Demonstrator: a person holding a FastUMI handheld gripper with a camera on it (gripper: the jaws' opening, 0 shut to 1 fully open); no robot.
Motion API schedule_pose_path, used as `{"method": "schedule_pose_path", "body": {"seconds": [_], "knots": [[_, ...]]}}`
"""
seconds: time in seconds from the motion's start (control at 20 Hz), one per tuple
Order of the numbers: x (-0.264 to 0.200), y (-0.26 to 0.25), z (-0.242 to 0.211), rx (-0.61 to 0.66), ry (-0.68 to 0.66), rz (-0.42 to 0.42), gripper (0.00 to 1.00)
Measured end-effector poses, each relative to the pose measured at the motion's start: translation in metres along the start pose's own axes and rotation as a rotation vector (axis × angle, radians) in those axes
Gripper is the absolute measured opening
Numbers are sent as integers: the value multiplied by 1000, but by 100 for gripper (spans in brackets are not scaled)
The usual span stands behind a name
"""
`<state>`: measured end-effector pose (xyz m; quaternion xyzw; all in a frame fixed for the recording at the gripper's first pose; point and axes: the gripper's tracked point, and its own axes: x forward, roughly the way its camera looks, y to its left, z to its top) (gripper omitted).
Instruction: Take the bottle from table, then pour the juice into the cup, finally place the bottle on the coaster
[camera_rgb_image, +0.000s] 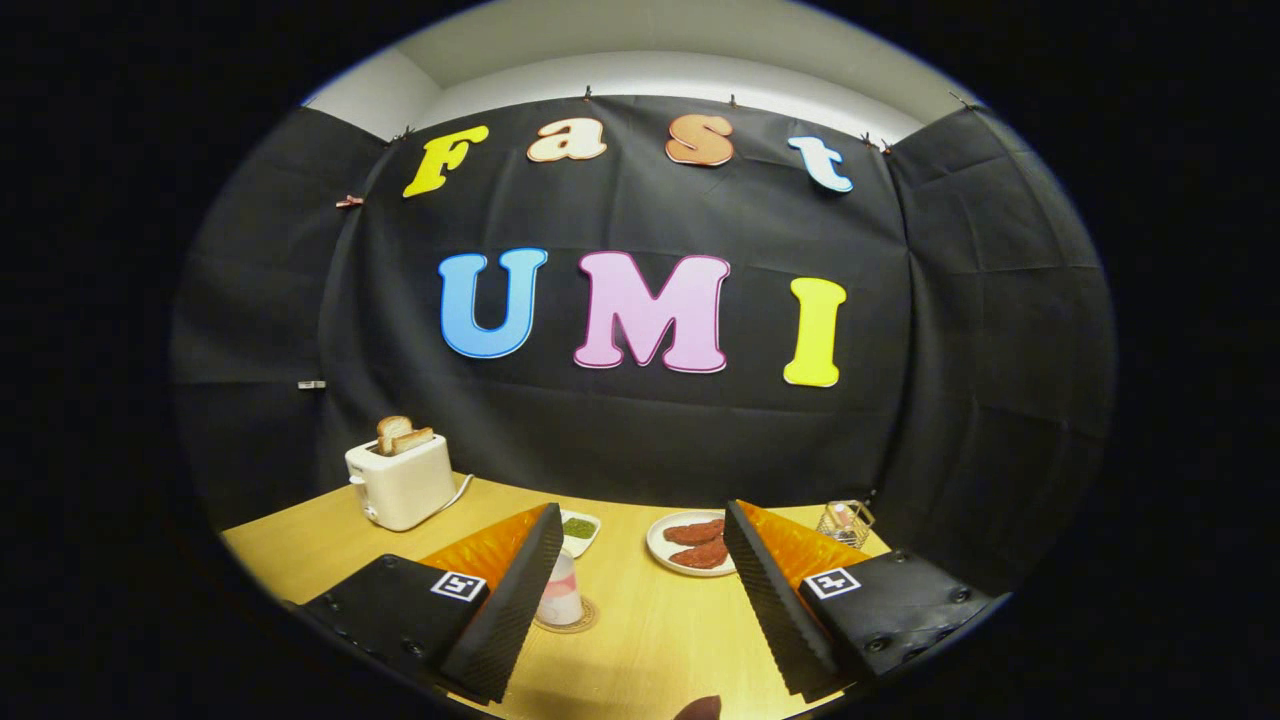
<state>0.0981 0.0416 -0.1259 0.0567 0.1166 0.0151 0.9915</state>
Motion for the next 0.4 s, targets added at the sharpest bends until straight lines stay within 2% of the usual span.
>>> {"method": "schedule_pose_path", "body": {"seconds": [0.25,0.4], "knots": [[-26,-20,26,-107,-30,-21,98],[-40,-25,33,-106,-29,-29,97]]}}
